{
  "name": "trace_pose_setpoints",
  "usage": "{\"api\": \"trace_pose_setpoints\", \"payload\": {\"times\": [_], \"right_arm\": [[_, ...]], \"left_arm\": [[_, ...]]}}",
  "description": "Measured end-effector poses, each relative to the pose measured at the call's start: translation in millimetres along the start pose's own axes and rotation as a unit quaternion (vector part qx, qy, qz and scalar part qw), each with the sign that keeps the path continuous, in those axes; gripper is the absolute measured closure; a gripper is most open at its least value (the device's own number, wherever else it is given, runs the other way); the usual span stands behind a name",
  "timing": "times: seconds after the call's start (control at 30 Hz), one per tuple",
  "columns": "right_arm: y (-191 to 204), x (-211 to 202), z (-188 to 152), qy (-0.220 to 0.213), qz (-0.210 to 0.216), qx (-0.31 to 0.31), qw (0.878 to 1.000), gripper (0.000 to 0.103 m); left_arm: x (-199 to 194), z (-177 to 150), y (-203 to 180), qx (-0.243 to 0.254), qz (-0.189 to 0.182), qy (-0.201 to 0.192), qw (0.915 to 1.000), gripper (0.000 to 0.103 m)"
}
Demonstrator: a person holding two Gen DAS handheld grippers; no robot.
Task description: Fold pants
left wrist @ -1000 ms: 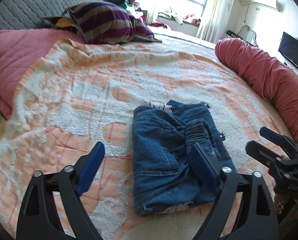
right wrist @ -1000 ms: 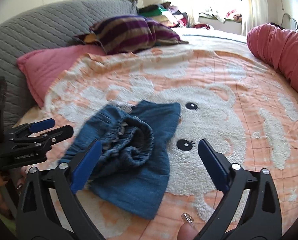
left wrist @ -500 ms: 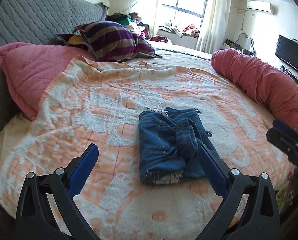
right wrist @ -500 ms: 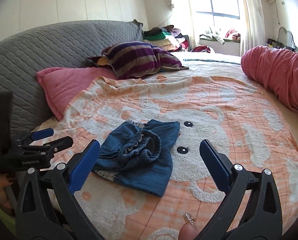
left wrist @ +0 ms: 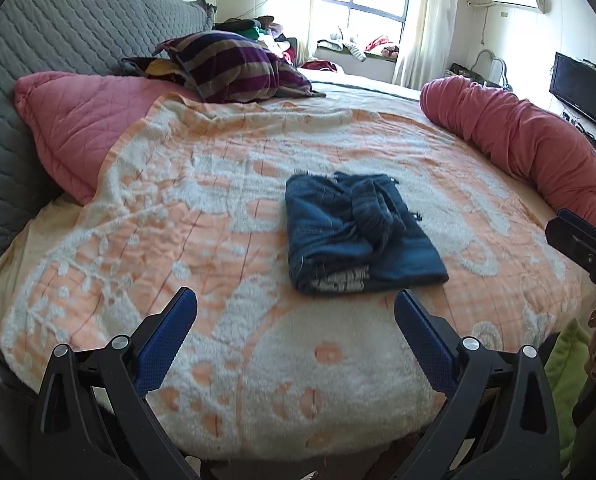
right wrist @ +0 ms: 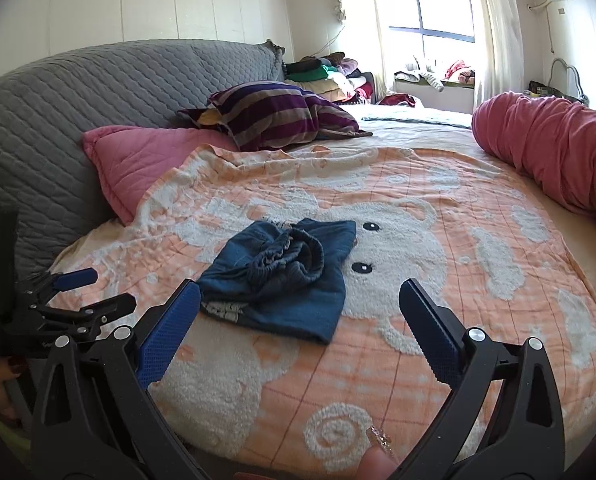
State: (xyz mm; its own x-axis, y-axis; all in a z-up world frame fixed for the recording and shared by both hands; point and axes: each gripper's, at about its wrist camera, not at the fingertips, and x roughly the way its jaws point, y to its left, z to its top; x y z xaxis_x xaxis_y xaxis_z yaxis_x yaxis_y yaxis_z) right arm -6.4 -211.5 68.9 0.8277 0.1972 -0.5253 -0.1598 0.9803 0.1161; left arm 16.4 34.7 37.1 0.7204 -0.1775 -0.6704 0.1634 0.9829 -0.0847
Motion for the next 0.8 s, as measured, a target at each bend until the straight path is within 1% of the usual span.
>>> {"api": "trace_pose_setpoints", "payload": {"times": [0.13,0.23,0.33,0.57,0.8], "right_arm": [[2,-2,-9,0.007,0.002,-0.004,1.0,0.009],[3,-2,-17,0.011,-0.005,-0.009,1.0,0.009],[3,0,-27,0.021,-0.006,-0.006,1.0,0.009],[1,14,-42,0.048,-0.013,-0.004,0.999,0.009],[3,33,-57,0.072,-0.015,-0.007,0.997,0.009]], "left_arm": [[-2,-11,-1,0.001,0.0,0.001,1.0,0.004],[-4,-18,2,-0.011,-0.004,-0.002,0.9999,0.004],[-3,-24,1,-0.011,-0.005,0.0,0.9999,0.004],[14,-36,-2,-0.008,-0.005,0.025,0.9996,0.004],[28,-43,-1,-0.013,-0.001,0.039,0.9991,0.004]]}}
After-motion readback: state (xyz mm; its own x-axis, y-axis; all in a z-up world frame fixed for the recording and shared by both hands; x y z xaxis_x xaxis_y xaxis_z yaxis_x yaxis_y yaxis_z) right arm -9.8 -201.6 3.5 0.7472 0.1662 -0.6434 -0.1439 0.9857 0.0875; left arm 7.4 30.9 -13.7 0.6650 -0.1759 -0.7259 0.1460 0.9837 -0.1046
